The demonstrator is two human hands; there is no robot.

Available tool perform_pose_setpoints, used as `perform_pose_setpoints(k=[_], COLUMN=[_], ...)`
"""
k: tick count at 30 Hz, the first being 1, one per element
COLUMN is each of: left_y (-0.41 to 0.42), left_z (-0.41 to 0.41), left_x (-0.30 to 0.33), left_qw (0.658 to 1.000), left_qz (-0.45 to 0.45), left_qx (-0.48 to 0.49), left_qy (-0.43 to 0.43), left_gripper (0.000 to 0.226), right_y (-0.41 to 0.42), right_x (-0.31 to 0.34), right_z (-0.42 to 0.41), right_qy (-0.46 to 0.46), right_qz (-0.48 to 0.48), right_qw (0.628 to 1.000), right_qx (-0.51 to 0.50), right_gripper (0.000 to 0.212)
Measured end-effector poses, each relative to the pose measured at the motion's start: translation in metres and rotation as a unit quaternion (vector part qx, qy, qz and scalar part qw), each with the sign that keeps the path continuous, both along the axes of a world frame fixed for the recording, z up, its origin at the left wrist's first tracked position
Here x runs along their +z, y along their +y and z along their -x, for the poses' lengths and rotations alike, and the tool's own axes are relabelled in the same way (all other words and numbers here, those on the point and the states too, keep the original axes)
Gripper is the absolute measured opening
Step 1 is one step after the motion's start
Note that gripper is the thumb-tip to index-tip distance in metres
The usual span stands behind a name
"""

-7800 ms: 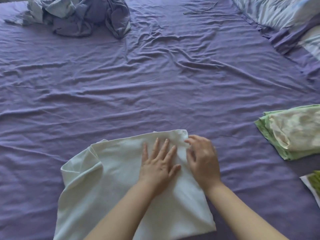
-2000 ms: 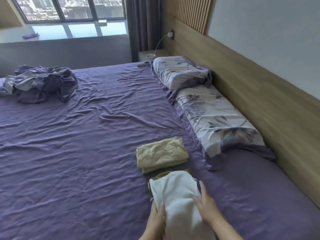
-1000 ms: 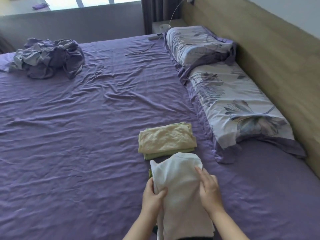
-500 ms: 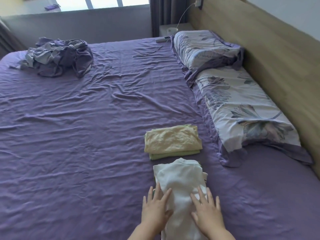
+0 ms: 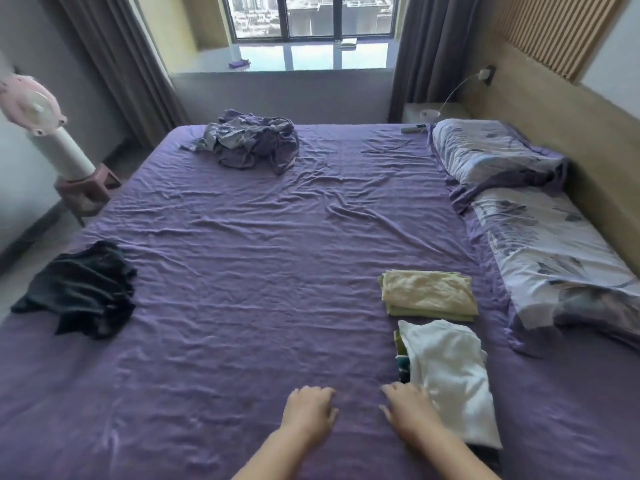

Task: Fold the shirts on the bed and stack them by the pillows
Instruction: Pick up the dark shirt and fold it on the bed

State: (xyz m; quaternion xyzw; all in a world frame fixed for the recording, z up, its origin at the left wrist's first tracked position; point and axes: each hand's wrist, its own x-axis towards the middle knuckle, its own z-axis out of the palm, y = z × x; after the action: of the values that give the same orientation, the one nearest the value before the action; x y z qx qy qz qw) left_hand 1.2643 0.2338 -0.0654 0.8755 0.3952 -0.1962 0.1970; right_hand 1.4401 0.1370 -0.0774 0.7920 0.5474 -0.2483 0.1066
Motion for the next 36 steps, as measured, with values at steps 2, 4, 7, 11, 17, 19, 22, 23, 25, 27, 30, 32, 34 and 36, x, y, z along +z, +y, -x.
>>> perform_pose_setpoints(k=[2,4,7,11,17,19,22,23,25,27,30,32,34,36], left_y=[0.012,0.023,0.038,0.057,0.074,0.085,0.104,0.111,0.127,0.146,0.180,0.208,0.235,0.263], left_z=[0.044,0.091,0.172,0.283,0.428,0.463,0.500,0.509,0.521,0.530,0.535,0.536,0.535,0.533], left_x=[0.017,0.033,0.052,0.065,0.085,0.089,0.087,0.085,0.081,0.076,0.067,0.063,0.057,0.053], left_qw=[1.000,1.000,0.998,0.997,0.992,0.987,0.976,0.973,0.969,0.967,0.965,0.961,0.961,0.959], left_qz=[-0.014,-0.030,-0.052,-0.068,-0.057,-0.065,-0.069,-0.068,-0.062,-0.050,-0.025,-0.012,0.002,0.008], left_qx=[-0.003,-0.006,-0.013,0.002,0.108,0.145,0.206,0.218,0.238,0.248,0.260,0.275,0.277,0.283], left_qy=[0.002,0.004,0.012,0.032,0.037,0.033,0.018,0.013,0.003,0.003,0.006,0.001,-0.002,-0.010], left_gripper=[0.040,0.039,0.040,0.043,0.044,0.043,0.043,0.043,0.043,0.044,0.042,0.041,0.039,0.038], right_y=[0.017,0.035,0.059,0.095,0.146,0.167,0.197,0.207,0.228,0.249,0.282,0.308,0.333,0.359], right_x=[0.013,0.026,0.041,0.055,0.079,0.085,0.086,0.086,0.082,0.076,0.062,0.052,0.047,0.042], right_z=[0.042,0.090,0.172,0.277,0.396,0.425,0.456,0.464,0.477,0.488,0.498,0.501,0.504,0.506], right_qy=[-0.001,-0.003,-0.001,0.018,0.065,0.064,0.058,0.056,0.057,0.060,0.076,0.092,0.096,0.097], right_qz=[-0.013,-0.027,-0.045,-0.061,-0.025,-0.019,-0.026,-0.033,-0.046,-0.059,-0.058,-0.051,-0.047,-0.049], right_qw=[1.000,0.999,0.998,0.994,0.985,0.982,0.978,0.976,0.974,0.973,0.973,0.974,0.975,0.975], right_qx=[0.019,0.032,0.042,0.086,0.156,0.176,0.201,0.208,0.216,0.216,0.210,0.202,0.195,0.194], right_gripper=[0.037,0.036,0.035,0.036,0.039,0.038,0.036,0.036,0.037,0.038,0.037,0.037,0.037,0.037])
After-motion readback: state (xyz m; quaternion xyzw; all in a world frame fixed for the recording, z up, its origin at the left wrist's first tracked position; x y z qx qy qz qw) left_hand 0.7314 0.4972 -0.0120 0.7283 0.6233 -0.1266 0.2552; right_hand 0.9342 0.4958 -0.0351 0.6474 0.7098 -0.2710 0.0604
